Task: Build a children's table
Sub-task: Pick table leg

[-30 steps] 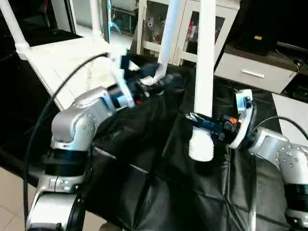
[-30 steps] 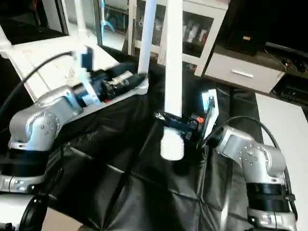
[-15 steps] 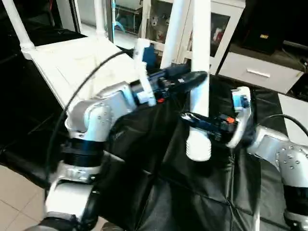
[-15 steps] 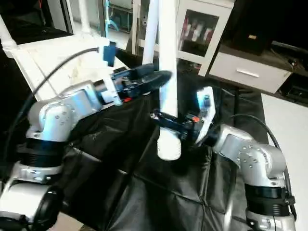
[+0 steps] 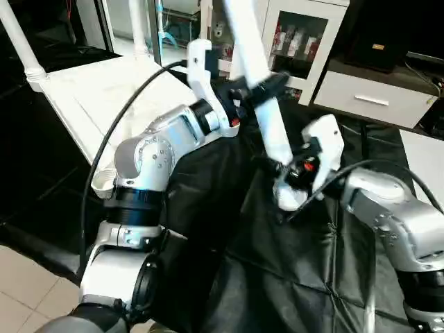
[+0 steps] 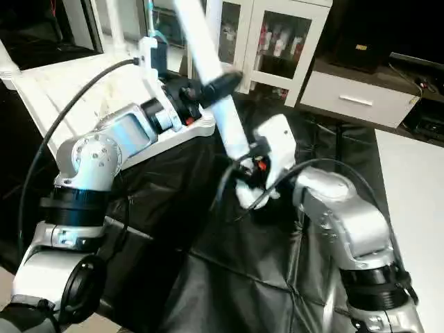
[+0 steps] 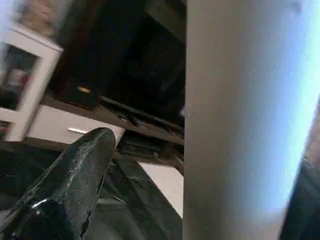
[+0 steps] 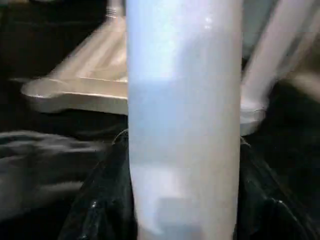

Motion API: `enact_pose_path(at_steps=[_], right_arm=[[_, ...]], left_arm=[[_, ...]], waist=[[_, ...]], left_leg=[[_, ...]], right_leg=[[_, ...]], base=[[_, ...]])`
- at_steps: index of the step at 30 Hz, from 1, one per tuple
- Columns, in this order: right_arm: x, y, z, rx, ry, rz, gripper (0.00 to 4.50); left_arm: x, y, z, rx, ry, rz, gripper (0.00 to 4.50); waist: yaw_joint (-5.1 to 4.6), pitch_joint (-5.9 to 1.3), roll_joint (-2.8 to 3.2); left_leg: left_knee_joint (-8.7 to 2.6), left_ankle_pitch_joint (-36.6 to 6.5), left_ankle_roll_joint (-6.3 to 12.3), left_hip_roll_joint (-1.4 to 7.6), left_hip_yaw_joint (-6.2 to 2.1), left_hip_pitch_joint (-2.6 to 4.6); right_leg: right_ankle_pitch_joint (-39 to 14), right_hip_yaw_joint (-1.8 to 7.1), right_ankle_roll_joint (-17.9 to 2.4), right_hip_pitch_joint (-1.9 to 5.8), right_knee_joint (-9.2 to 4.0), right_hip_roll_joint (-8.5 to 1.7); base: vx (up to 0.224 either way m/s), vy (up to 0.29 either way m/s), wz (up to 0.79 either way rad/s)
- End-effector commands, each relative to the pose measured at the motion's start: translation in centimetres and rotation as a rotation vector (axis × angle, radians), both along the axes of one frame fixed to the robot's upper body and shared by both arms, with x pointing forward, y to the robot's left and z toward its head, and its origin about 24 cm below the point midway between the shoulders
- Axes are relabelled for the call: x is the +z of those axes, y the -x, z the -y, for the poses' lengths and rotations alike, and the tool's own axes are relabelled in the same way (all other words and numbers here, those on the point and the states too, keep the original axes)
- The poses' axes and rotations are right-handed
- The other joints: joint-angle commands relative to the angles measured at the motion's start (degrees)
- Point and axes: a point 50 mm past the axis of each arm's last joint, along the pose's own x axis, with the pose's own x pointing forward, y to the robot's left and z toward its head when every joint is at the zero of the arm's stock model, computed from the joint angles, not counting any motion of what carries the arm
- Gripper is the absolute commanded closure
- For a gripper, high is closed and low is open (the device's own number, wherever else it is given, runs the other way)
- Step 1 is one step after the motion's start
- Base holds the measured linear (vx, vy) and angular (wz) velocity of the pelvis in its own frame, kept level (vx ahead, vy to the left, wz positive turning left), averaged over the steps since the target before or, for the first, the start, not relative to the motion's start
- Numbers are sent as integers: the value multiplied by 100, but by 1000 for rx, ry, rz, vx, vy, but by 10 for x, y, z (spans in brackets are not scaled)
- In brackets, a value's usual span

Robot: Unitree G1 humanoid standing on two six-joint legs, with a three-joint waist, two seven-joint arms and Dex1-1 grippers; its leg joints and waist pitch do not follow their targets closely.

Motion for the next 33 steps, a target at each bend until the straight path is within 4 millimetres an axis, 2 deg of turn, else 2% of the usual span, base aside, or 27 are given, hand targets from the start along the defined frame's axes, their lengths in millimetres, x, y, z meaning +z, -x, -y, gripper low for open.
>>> enact_pose_path(at_steps=[1, 3, 4, 6, 7, 9, 11, 14, 17, 19, 21, 22, 23, 24, 27, 28, 29, 31, 33], right_arm=[[11, 3, -11, 9, 89, 162, 266], [7, 4, -16, -23, 147, 230, 266], [4, 4, -21, -54, 239, 317, 266], [4, 3, -23, -85, 315, 396, 266], [4, 3, -24, -104, 356, 441, 266], [5, 2, -23, -163, 397, 507, 266], [6, 1, -23, -221, 465, 595, 266], [5, -1, -23, -266, 510, 645, 266], [5, -2, -23, -297, 518, 670, 266], [5, -2, -23, -321, 539, 696, 266], [4, -2, -23, -327, 546, 700, 266], [4, -2, -22, -337, 553, 703, 266], [3, -2, -22, -348, 555, 706, 266], [3, -2, -21, -353, 562, 710, 266], [2, -2, -20, -367, 574, 717, 266], [2, -2, -19, -376, 572, 718, 266], [1, -2, -19, -381, 568, 716, 266], [0, -2, -19, -381, 580, 719, 266], [0, -1, -19, -381, 579, 719, 266]], left_arm=[[4, -8, -6, 97, 6, -13, 0], [4, -10, -10, 132, 20, -18, 0], [5, -12, -12, 161, 28, -26, 0], [6, -14, -14, 189, 39, -40, 0], [6, -15, -15, 206, 55, -55, 0], [8, -17, -16, 227, 89, -80, 0], [9, -17, -13, 243, 124, -100, 0], [11, -17, -10, 248, 133, -101, 0], [11, -17, -8, 254, 138, -105, 0], [11, -17, -6, 255, 159, -122, 27], [11, -18, -5, 255, 162, -125, 34], [11, -18, -5, 254, 164, -127, 40], [11, -18, -4, 253, 167, -131, 69], [11, -18, -4, 251, 169, -134, 69], [11, -18, -3, 248, 175, -143, 87], [11, -19, -4, 251, 176, -147, 111], [10, -19, -4, 253, 177, -150, 111], [10, -20, -4, 252, 178, -158, 129], [9, -20, -3, 245, 175, -161, 139]], waist=[[-14, -421, 25], [-31, -421, 27], [-44, -423, 40], [-68, -418, 27], [-65, -415, 47], [-77, -412, 33], [-86, -412, 48], [-89, -415, 50], [-104, -410, 83], [-107, -415, 78], [-113, -409, 81], [-110, -412, 95], [-113, -412, 122], [-119, -409, 111], [-120, -413, 132], [-121, -413, 131], [-122, -411, 162], [-124, -415, 154], [-123, -413, 175]], left_leg=[[-382, -860, -330, 46, -26, 30], [-388, -877, -306, 49, -27, 34], [-386, -847, -330, 47, -27, 40], [-385, -841, -369, 31, -15, 39], [-382, -855, -416, 32, -20, 47], [-384, -944, -380, 14, -12, 53], [-381, -1022, -355, 18, -19, 48], [-379, -997, -316, 12, -20, 52], [-376, -1047, -295, 9, -18, 58], [-366, -1031, -257, 4, -17, 56], [-361, -1048, -242, -6, -8, 58], [-360, -1050, -222, -3, -10, 60], [-361, -1044, -216, 1, -14, 56], [-360, -1047, -211, -1, -12, 54], [-358, -1063, -193, -6, -11, 55], [-355, -1070, -182, -7, -9, 59], [-357, -1094, -181, -8, -9, 63], [-356, -1112, -174, -6, -10, 64], [-360, -1131, -184, -3, -16, 66]], right_leg=[[-813, 216, -730, 347, -443, -361], [-771, 222, -721, 350, -439, -371], [-711, 220, -745, 338, -427, -360], [-687, 221, -737, 340, -433, -344], [-702, 224, -734, 332, -429, -347], [-735, 231, -694, 346, -434, -325], [-735, 230, -668, 345, -432, -328], [-622, 231, -641, 350, -425, -318], [-563, 231, -657, 342, -428, -310], [-480, 234, -684, 351, -413, -302], [-508, 234, -699, 349, -424, -298], [-503, 236, -714, 354, -424, -303], [-451, 237, -735, 348, -417, -296], [-442, 236, -736, 349, -419, -292], [-454, 234, -763, 354, -419, -292], [-463, 235, -762, 353, -421, -289], [-495, 235, -757, 347, -428, -288], [-509, 234, -755, 353, -431, -288], [-523, 231, -768, 349, -430, -290]], base=[[0, 0, 0], [0, 0, 0], [0, 0, 0], [0, 0, 0], [0, 0, 0], [0, 0, 0], [0, 0, 0], [0, 0, 0], [0, 0, 0], [0, 0, 0], [0, 0, 0], [0, 0, 0], [0, 0, 0], [0, 0, 0], [0, 0, 0], [0, 0, 0], [0, 0, 0], [0, 0, 0], [0, 0, 0]])
